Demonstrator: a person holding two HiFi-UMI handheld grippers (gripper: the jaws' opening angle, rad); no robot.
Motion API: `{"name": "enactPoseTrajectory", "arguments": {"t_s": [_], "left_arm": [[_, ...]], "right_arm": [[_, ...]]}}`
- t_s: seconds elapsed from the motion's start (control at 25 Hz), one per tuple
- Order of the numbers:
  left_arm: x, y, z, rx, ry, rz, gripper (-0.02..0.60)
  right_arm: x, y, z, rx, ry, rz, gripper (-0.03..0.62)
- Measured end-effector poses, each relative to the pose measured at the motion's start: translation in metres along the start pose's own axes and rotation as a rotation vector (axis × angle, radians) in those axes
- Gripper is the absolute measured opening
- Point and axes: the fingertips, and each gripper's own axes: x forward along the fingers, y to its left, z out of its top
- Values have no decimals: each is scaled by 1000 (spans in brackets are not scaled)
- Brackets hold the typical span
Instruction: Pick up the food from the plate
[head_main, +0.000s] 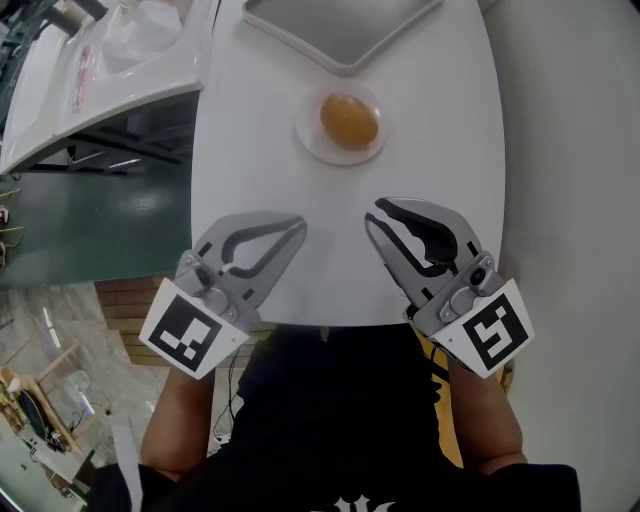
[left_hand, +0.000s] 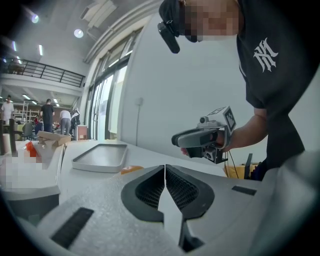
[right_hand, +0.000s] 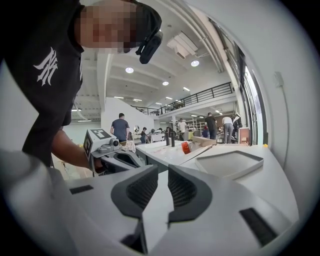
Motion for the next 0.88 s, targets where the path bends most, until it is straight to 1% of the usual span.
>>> {"name": "enactPoseTrajectory", "arguments": {"t_s": [0.08,0.12,0.36,0.48,0.68,0.76,0.88], "left_arm": [[2,7,-1,-17,13,14,9],[4,11,-2,-18,17,18,9],[21,29,-12,18,44,22,9],[29,41,-22,13,57,19,8],[34,50,-32,-17,66,23,9],[39,55,-40,-16,66,22,9],[43,52,-40,-11,63,16,9]], "right_arm": [[5,-7,-2,-11,5,-2,49],[8,-11,-3,-13,7,-2,72],[28,-32,-10,-9,7,2,98],[43,-50,-12,11,-7,5,111],[59,-71,-15,-10,-15,-2,155],[69,-78,-25,-16,-7,0,172],[72,-81,-34,-39,27,6,213]]}}
